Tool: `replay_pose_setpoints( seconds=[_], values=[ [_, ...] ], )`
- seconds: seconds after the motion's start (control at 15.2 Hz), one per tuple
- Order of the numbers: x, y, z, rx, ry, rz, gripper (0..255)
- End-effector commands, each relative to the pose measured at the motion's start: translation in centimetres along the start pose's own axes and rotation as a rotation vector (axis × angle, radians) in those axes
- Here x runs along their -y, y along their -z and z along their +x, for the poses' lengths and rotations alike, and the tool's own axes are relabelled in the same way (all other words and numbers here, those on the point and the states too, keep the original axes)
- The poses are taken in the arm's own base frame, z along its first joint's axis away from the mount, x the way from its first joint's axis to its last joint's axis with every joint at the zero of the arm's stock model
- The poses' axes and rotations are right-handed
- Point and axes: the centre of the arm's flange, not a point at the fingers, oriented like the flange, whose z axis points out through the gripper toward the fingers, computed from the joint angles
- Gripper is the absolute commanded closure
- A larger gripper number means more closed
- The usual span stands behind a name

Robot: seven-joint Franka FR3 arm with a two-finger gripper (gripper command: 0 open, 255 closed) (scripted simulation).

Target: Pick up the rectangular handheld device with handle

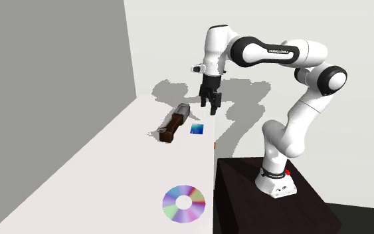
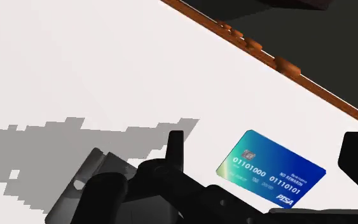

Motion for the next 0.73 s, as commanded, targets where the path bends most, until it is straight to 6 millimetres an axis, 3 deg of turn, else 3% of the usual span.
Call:
replay_pose_setpoints(
  seconds=[0.0, 0.26, 0.53, 0.66],
  values=[
    [-1.0, 0.1, 2.8, 0.031, 0.137, -0.018, 0],
    [-2.0, 0.5, 8.5, 0.089, 0.392, -0.051, 0],
    [-1.4, 0.5, 14.2, 0.147, 0.647, -0.085, 0],
    [-1.1, -0.1, 15.3, 0.158, 0.699, -0.092, 0]
  ],
)
